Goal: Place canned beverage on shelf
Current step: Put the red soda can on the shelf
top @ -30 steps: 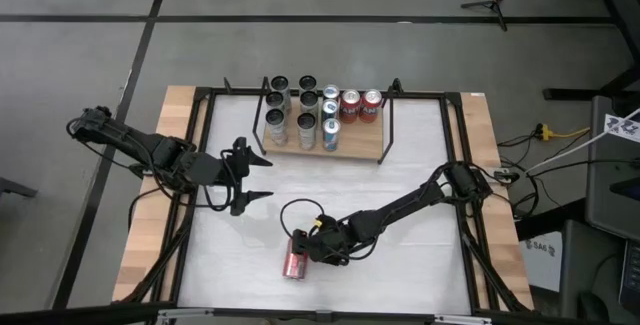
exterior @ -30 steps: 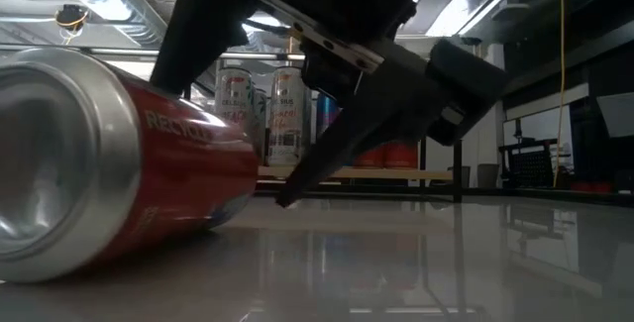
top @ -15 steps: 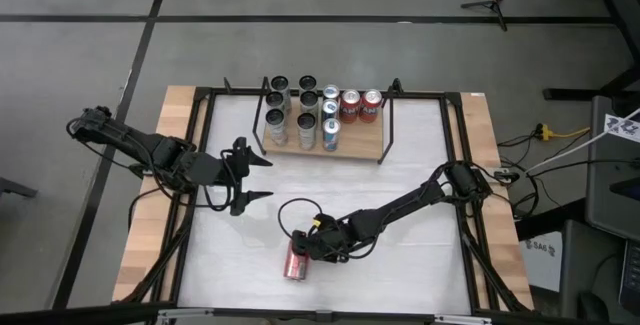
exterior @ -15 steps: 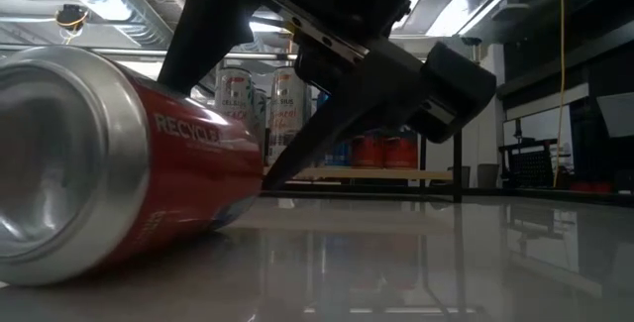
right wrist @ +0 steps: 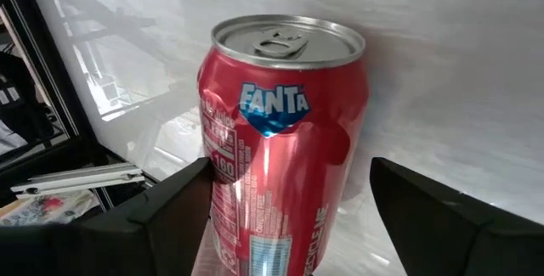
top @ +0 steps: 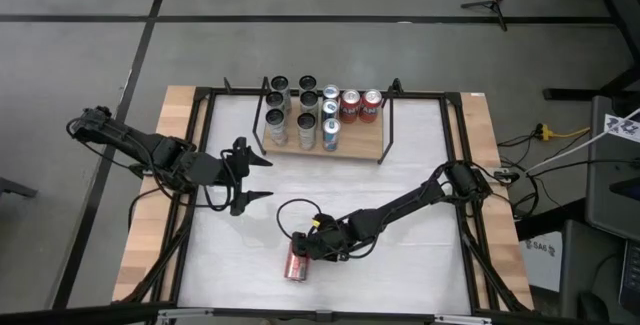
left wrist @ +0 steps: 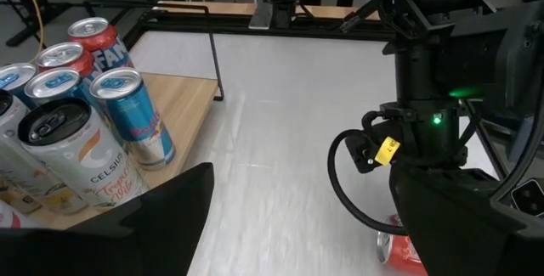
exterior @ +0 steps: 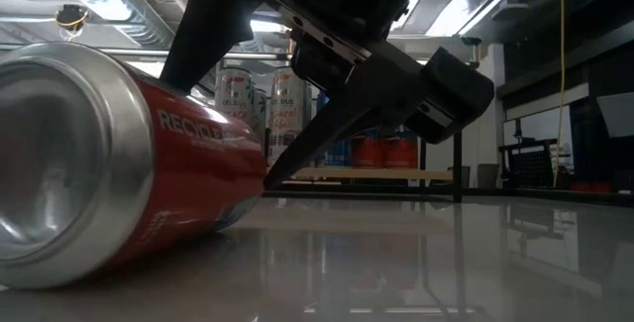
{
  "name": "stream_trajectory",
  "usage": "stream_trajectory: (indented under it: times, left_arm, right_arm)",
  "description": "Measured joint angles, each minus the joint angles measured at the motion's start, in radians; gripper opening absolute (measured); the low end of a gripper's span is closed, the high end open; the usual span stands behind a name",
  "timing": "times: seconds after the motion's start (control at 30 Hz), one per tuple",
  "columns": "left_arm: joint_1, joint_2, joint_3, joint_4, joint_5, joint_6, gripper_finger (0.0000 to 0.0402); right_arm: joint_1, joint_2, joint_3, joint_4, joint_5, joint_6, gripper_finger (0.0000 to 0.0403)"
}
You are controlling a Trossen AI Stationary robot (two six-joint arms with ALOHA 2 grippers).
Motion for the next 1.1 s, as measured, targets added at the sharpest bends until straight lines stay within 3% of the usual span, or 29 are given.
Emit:
stream_trajectory:
  times: [0.43,0.6,0.9,1.1]
  left_arm:
    - [0.0,0.0,0.0,0.043,-0.006,-0.002,0.035]
    - [0.0,0.0,0.0,0.037,0.013,-0.105,0.035]
    - [-0.014,0.011,-0.012,-0.143,0.319,-0.247,0.035]
    - [-0.115,0.026,-0.136,-0.15,0.389,-0.349,0.035]
  right_arm:
    - [-0.049,0.0,-0.001,-0.022,-0.03,-0.131,0.0308]
    - [-0.053,0.0,-0.001,-0.021,-0.035,-0.153,0.0308]
    - [-0.053,0.0,-0.001,-0.016,-0.055,-0.156,0.0308]
    - [-0.053,0.0,-0.002,-0.012,-0.06,-0.157,0.0308]
